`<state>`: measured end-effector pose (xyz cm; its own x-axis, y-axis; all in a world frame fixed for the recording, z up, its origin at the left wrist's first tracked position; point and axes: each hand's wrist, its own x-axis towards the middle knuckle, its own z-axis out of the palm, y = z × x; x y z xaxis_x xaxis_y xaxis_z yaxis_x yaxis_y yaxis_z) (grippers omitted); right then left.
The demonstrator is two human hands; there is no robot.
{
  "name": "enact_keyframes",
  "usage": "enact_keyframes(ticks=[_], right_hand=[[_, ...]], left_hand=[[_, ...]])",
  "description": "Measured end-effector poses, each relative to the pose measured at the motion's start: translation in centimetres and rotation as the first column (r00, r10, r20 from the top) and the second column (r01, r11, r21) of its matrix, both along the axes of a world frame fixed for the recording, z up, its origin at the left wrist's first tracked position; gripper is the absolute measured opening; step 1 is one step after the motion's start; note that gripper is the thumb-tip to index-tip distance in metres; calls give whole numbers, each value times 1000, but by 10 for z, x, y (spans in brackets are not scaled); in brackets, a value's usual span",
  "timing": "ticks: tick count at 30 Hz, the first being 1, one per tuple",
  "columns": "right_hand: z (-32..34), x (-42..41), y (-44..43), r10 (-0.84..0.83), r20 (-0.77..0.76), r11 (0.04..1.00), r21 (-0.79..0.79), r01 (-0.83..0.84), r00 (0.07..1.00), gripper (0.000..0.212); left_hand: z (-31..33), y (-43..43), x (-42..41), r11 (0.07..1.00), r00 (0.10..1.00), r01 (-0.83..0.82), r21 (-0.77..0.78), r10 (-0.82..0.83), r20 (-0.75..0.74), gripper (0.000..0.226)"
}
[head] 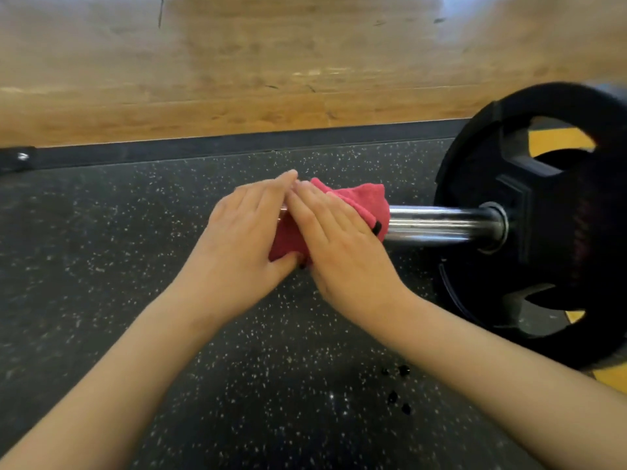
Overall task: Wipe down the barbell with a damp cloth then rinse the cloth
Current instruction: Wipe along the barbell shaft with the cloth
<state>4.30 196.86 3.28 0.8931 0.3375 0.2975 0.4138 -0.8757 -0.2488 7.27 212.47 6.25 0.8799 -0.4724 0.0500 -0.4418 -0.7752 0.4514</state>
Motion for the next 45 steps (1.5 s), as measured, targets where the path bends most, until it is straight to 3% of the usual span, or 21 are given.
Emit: enact_keyframes(ticks=[5, 8, 10, 13, 17, 20, 22, 26, 31, 40, 42, 45], right_hand=[[18, -25, -45, -218, -140, 974, -98, 205, 966, 80], [21, -31, -54, -323, -171, 946, -56, 318, 931, 69], [19, -30, -57, -320, -152, 947, -22, 320, 935, 59], [17, -26, -57, -271, -128, 954, 98, 284, 954, 43], [26, -26, -54, -215, -110, 915, 324, 240, 970, 25], [50, -31, -52, -170, -236, 786, 553, 276, 957, 22], [75, -36, -49, -134, -323, 682, 656, 324, 937, 26], [137, -50, -40, -101, -465, 584, 688, 431, 880, 28], [234, -73, -41, -56, -518, 554, 695, 458, 854, 31], [418, -123, -67, -26, -632, 460, 680, 571, 774, 16], [451, -136, -72, -29, -656, 405, 682, 609, 754, 19], [498, -158, -78, -59, -661, 409, 668, 622, 748, 24]], left_hand=[[-8, -35, 3, 997, 997, 73, 25, -73, 20, 82], [-11, -43, 0, 999, 999, 36, -18, -36, 8, 80], [-10, -43, -2, 988, 999, 17, -153, -24, -45, 77], [-4, -47, -11, 924, 995, -38, -381, 1, -98, 70], [9, -52, -23, 815, 979, -173, -553, 82, -186, 59], [27, -47, -23, 703, 889, -368, -609, 74, -451, 45], [45, -41, -24, 692, 831, -422, -586, 37, -555, 28], [100, -34, -43, 679, 785, -482, -554, 54, -617, 20], [200, -32, -72, 687, 761, -506, -522, 71, -645, 32], [384, -47, -99, 702, 739, -501, -506, 43, -672, 29], [418, -50, -106, 708, 708, -504, -496, 10, -706, 19], [465, -53, -120, 704, 590, -531, -472, -93, -802, 13]])
